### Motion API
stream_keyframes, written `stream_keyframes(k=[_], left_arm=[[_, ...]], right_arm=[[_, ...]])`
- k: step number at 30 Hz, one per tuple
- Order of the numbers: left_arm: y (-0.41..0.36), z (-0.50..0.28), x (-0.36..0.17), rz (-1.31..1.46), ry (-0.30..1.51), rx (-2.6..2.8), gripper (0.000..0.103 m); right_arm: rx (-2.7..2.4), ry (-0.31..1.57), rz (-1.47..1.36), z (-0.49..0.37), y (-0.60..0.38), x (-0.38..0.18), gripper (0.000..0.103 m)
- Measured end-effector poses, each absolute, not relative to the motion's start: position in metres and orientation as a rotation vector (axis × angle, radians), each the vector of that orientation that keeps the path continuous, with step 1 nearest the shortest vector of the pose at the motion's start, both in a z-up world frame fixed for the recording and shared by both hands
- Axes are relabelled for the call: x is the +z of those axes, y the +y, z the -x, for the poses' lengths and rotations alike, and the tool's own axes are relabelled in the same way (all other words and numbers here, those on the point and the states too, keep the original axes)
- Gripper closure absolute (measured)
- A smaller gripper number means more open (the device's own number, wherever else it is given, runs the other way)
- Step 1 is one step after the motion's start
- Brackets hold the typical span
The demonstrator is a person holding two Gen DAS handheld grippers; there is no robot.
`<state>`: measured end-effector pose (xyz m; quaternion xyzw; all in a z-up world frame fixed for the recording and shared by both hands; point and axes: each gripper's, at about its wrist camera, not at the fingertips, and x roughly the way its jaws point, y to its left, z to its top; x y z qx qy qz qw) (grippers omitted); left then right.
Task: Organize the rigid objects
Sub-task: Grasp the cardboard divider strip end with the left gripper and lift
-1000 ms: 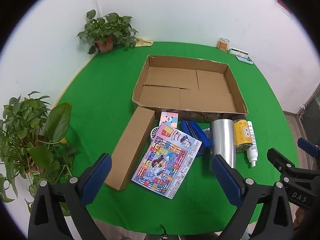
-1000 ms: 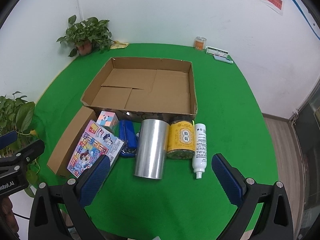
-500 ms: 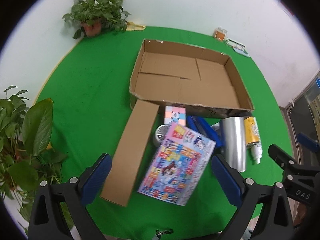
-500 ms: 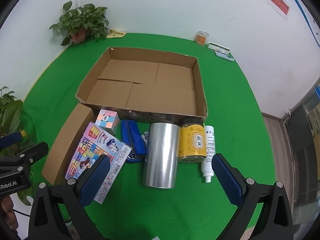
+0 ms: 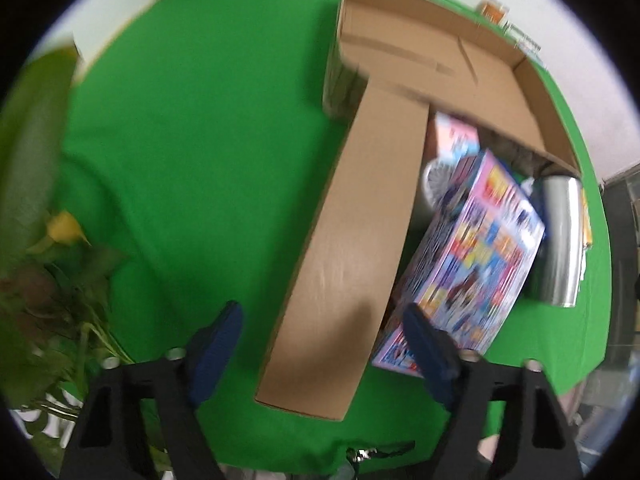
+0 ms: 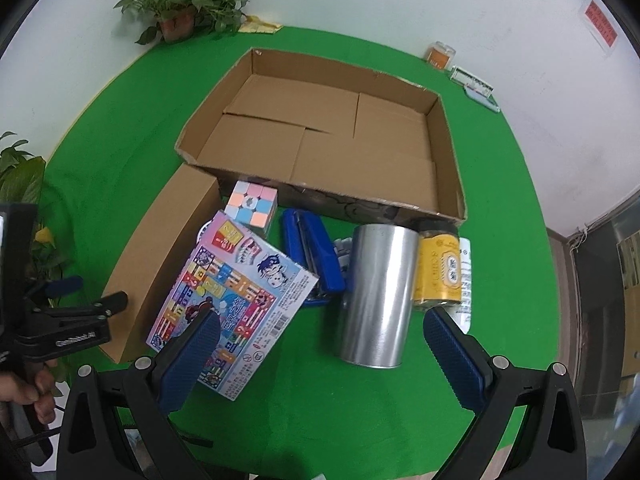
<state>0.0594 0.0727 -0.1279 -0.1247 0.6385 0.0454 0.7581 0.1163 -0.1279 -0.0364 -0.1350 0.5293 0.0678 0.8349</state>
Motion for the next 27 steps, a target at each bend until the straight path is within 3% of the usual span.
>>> stream_keyframes(k=[7,11,12,13,25,26,27], left_arm=[[0.07,-0.05,-0.134,0.32,1.411,0.046,0.051],[0.076,-0.047,-0.118,0.332,1.371,0.067,0.081],[0.077,-0.046,-0.112,0.299,1.361,0.091,0.101],[0.079,-0.044,-0.111,0.255,1.359,0.119,0.103],[0.043,-0.023,-0.109,0.394,1.328,-0.074,0.102],[0.049,-0.021,-0.105,0.407,1.298,-0.064,0.096],[0.052,-0.023,-0.104,0.405,1.276,-0.044,0.077]], right_arm=[[0.184,1.146,0.3,-0.111,-0.121,-0.046,0.001],[0.193,1.163,0.288,-0.112,-0.123,-0.049,0.001],[0.199,1.165,0.288,-0.111,-0.123,-0.05,0.001],[0.205,1.165,0.289,-0.111,-0.122,-0.05,0.001],[0.288,1.172,0.306,-0.105,-0.116,-0.056,0.001],[0.291,1.173,0.301,-0.106,-0.117,-0.057,0.001],[0.295,1.176,0.293,-0.106,-0.119,-0.058,0.001]])
